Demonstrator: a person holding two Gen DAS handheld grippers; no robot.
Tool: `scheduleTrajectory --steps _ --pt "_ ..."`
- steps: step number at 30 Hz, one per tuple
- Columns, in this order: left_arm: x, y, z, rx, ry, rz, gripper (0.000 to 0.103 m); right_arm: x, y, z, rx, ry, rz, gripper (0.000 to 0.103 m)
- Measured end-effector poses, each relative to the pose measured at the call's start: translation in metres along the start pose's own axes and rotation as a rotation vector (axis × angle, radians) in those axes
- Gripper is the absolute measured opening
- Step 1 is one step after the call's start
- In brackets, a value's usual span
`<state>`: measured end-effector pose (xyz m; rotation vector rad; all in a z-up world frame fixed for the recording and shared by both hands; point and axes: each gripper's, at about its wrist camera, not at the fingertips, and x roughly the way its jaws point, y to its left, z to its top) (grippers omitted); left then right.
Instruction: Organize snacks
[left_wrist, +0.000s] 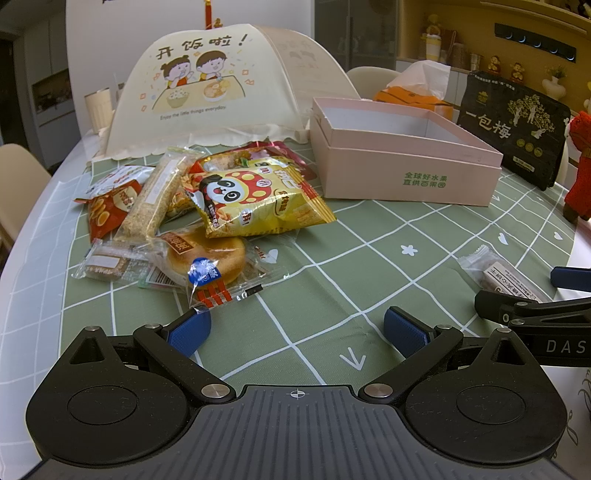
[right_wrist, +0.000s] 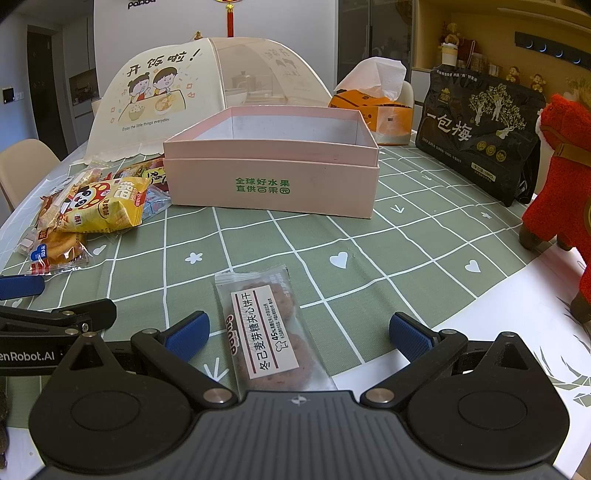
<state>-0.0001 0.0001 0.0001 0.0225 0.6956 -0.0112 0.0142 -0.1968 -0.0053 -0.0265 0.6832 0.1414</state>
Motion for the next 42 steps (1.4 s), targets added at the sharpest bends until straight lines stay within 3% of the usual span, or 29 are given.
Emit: scheduleTrajectory --steps 34,39,42 --pt "0.000 0.000 0.000 -0.001 -0.002 0.002 0.103 0.000 -0.001 -0.001 0.000 0.003 0.003 0.103" --pt "-0.002 0.001 0.000 0.001 -0.006 0.005 0.102 0.003 -0.004 0.013 -0.044 0.130 0.069 0.103" --pt "-0.004 0.009 0.005 -0.021 0.003 -0.031 0.102 0.008 -0.003 0.023 -0.069 0.210 0.076 0.103"
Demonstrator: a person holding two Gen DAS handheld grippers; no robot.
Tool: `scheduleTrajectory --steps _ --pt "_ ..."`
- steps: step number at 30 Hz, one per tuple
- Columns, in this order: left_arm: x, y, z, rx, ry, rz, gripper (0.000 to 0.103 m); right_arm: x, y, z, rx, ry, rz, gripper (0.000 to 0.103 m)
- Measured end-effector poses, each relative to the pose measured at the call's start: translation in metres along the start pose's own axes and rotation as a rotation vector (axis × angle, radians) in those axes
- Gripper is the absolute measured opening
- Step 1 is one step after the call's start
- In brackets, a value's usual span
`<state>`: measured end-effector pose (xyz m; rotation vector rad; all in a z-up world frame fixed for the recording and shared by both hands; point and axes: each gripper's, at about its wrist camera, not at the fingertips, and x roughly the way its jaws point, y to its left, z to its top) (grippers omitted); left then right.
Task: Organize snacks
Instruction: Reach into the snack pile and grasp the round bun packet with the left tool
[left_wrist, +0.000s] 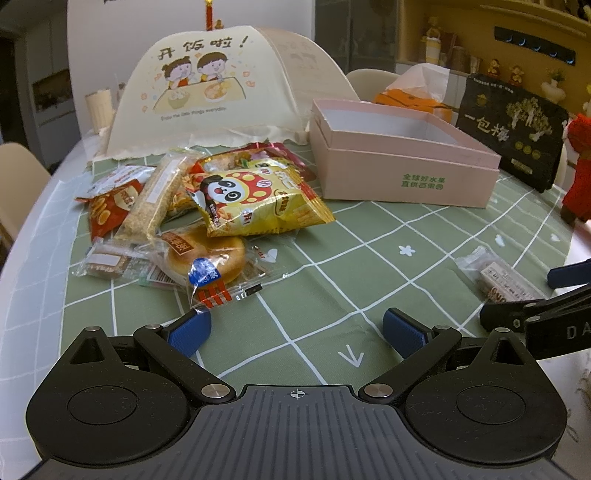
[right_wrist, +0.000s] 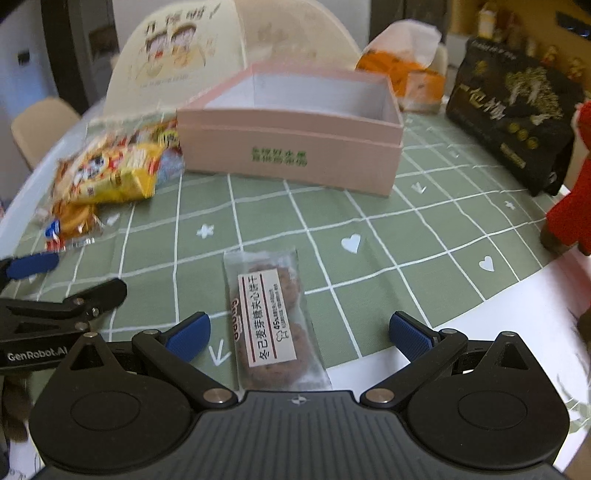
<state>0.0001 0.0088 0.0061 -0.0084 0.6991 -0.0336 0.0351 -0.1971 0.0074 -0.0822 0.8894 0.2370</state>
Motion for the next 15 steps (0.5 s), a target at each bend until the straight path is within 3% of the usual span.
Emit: scheduleTrajectory --steps 4,11,13,15 --pt "-0.008 0.018 0.018 -0.090 0.044 -0.138 0.102 0.002 -0.001 0.005 0.005 0.049 0.001 0.103" --pt "-0.037 0.035 0.080 0.016 -0.106 -0.101 0.102 0.002 0.005 0.010 -0.020 0.098 0.014 0.102" --pt "-0.034 0.043 0.099 0.028 -0.102 -0.115 0.102 -0.002 0.007 0.013 -0.032 0.108 0.053 0.090" --pt "-0.025 0.053 0.117 0.011 -0.049 -0.153 0.102 -0.014 0.002 0.016 -0.016 0.108 0.095 0.089"
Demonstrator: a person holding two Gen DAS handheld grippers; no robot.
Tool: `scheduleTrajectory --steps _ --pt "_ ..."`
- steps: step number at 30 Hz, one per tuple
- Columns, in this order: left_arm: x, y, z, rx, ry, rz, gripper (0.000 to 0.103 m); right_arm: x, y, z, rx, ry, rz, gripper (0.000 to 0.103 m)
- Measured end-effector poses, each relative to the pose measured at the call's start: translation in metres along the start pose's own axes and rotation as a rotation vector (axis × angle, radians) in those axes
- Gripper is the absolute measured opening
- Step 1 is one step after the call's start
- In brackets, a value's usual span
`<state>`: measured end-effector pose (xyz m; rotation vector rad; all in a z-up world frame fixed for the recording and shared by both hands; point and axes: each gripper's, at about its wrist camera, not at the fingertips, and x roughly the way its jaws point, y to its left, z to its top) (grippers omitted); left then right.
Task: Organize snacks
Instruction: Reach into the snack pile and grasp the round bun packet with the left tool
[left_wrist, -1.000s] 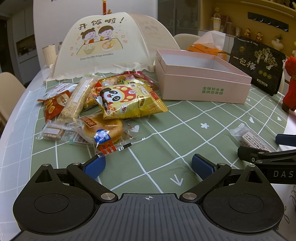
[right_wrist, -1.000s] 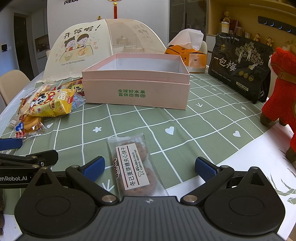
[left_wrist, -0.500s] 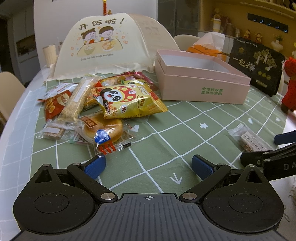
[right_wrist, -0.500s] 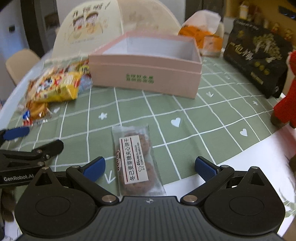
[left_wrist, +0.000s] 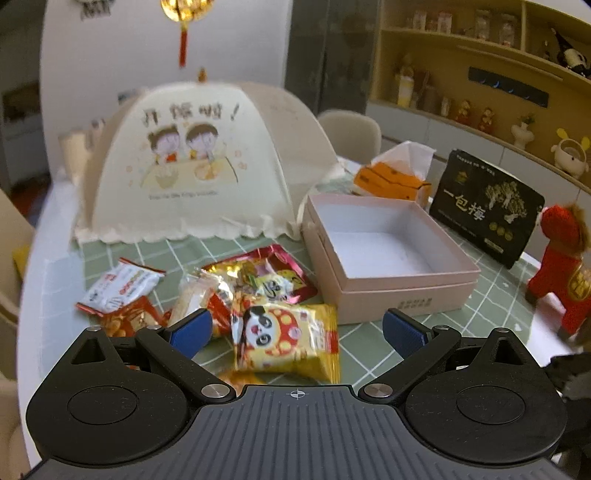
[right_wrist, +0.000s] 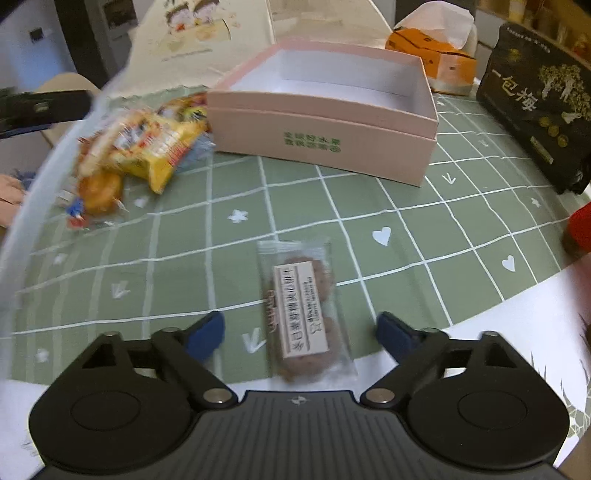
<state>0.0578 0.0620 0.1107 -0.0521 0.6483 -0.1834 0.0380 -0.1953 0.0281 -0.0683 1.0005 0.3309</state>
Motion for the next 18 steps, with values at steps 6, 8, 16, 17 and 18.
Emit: scheduleTrajectory --steps 6,8,16,17,18 --pt "0.013 0.040 0.026 -0.130 0.054 -0.109 0.102 -0.068 -0.019 0.003 -0.103 -0.112 -0.061 0.089" --pt "0.021 0.054 0.031 -0.181 0.056 -0.111 0.102 -0.085 -0.026 0.010 -0.144 -0.141 -0.097 0.089" --pt "0.082 0.053 0.028 -0.093 0.160 -0.122 0.102 -0.092 -0.051 0.030 0.018 -0.224 -0.108 0.089" --pt "0.090 0.053 0.026 -0.101 0.173 -0.113 0.101 -0.089 -0.049 0.028 0.033 -0.219 -0.105 0.089" --pt "0.096 0.054 0.024 -0.117 0.183 -0.118 0.100 -0.084 -0.048 0.025 0.043 -0.207 -0.098 0.089"
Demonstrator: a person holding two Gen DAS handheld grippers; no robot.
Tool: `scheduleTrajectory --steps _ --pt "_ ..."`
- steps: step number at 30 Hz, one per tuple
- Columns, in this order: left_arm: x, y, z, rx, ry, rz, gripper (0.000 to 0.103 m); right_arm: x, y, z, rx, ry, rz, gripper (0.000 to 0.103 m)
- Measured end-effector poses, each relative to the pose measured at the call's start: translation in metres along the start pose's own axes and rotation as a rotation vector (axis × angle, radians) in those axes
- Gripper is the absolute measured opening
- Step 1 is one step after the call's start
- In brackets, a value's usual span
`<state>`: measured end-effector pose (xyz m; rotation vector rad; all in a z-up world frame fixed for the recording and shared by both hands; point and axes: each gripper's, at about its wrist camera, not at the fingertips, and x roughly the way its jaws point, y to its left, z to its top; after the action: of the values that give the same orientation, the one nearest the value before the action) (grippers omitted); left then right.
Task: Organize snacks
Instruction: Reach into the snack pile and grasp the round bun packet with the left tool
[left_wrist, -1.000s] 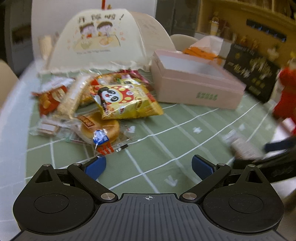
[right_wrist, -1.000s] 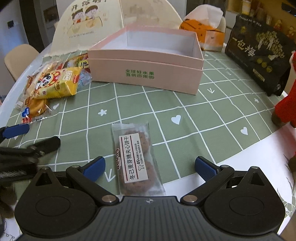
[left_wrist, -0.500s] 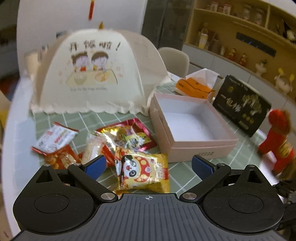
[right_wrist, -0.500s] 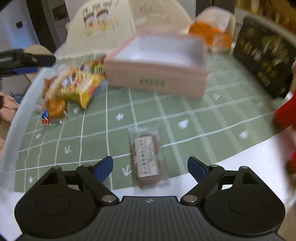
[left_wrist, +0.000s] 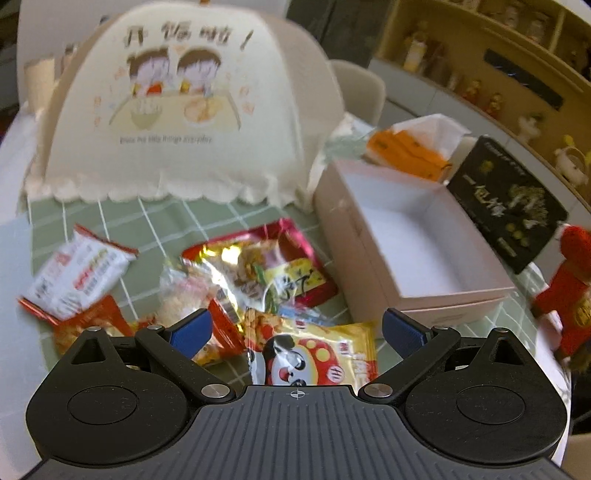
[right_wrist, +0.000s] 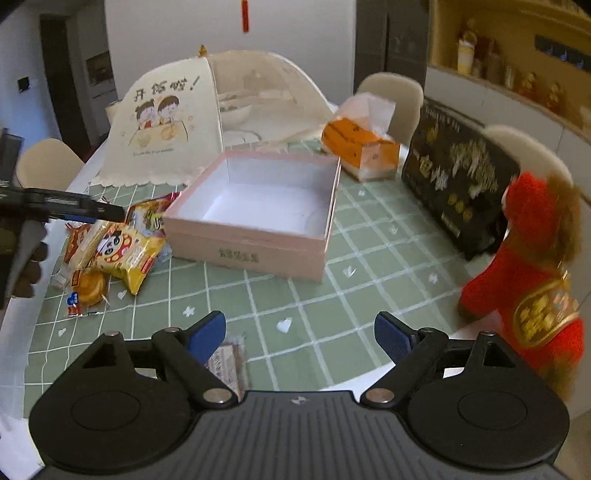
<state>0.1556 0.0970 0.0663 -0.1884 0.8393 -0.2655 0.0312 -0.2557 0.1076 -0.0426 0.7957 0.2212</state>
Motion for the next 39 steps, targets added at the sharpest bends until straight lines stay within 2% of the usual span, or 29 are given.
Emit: scheduleTrajectory --steps 2,4,6,8,10,13,16,18,21,23,26,28,30,31,34,36,39 --pt "0.007 0.000 -0.007 -0.015 0.027 -0.044 0.085 0.007 0.007 -0.007 -0.003 0.018 0.014 0.089" --pt "0.006 -0.010 -0.018 0.041 0.054 -0.071 0.063 0.011 0.017 -0.014 -0.026 0.019 0.020 0.089" --pt "0.000 -0.021 -0.035 0.110 0.105 -0.133 0.053 0.017 0.026 -0.015 -0.053 0.020 0.031 0.089" --pt "-0.012 -0.027 -0.054 0.136 0.153 -0.207 0.053 0.027 0.034 -0.012 -0.055 0.029 0.053 0.089" --pt "-0.030 -0.027 -0.070 0.139 0.160 -0.229 0.053 0.040 0.045 -0.006 -0.037 0.042 0.098 0.089" --pt "-0.067 -0.013 -0.083 0.076 0.099 -0.150 0.053 0.062 0.069 0.004 -0.019 0.072 0.171 0.089" --pt "-0.090 0.015 -0.082 -0.098 0.071 -0.010 0.053 0.082 0.102 0.009 -0.053 0.101 0.232 0.089" --pt "-0.093 0.036 -0.077 -0.211 0.070 0.053 0.053 0.090 0.125 0.005 -0.090 0.123 0.256 0.089" --pt "-0.085 0.053 -0.072 -0.283 0.055 0.041 0.053 0.094 0.151 -0.004 -0.152 0.166 0.231 0.089" --pt "-0.073 0.053 -0.070 -0.292 0.078 0.014 0.053 0.089 0.161 -0.013 -0.204 0.195 0.170 0.089" --pt "-0.048 0.037 -0.069 -0.241 0.103 0.013 0.053 0.075 0.157 -0.023 -0.240 0.223 0.039 0.088" --pt "-0.034 0.020 -0.068 -0.152 0.095 0.036 0.054 0.065 0.149 -0.027 -0.267 0.205 -0.060 0.088" --pt "-0.023 0.000 -0.070 -0.033 0.102 0.061 0.058 0.053 0.136 -0.029 -0.280 0.149 -0.101 0.088" --pt "-0.020 -0.012 -0.073 0.048 0.095 0.072 0.064 0.047 0.128 -0.029 -0.268 0.125 -0.083 0.088" --pt "-0.014 -0.037 -0.088 0.210 0.097 0.143 0.066 0.042 0.108 -0.029 -0.215 0.084 0.028 0.088" --pt "-0.017 -0.045 -0.095 0.236 0.095 0.173 0.066 0.044 0.104 -0.030 -0.215 0.079 0.061 0.088" --pt "-0.029 -0.046 -0.103 0.188 0.109 0.184 0.064 0.044 0.099 -0.029 -0.185 0.058 0.110 0.088"
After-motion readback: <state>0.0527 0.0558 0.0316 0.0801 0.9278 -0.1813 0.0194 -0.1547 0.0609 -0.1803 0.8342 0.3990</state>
